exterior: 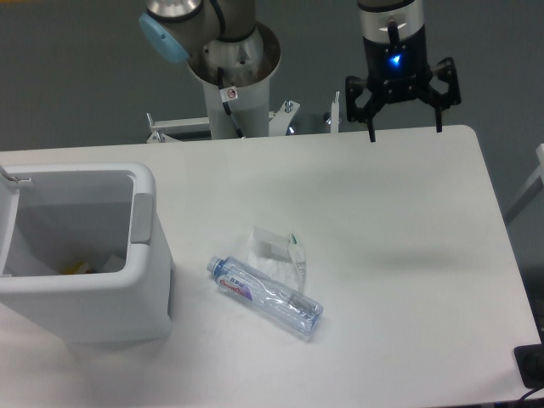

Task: Place the trash in the trash can
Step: 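Move the open gripper down over the clear plastic wrapper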

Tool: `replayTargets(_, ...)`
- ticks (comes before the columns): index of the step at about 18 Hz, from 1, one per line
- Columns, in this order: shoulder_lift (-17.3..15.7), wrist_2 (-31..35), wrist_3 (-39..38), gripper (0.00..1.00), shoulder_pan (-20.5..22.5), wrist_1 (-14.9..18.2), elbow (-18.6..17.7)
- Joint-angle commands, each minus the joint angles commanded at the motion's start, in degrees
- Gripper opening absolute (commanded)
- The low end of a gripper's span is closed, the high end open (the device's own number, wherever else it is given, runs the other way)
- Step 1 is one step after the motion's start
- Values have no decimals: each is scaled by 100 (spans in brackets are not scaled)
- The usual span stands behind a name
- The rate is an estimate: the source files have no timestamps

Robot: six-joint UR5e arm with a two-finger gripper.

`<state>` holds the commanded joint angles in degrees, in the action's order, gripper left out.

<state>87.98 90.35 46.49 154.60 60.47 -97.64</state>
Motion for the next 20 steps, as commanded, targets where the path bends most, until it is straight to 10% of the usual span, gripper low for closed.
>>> replayTargets(10,9,-26,-53,100,-158,-27,-1106)
replayTargets(13,158,-17,-263,100,-386,-475,-1547)
replayTargets(20,1150,-220,-1686,100,-1054,-467,-1249)
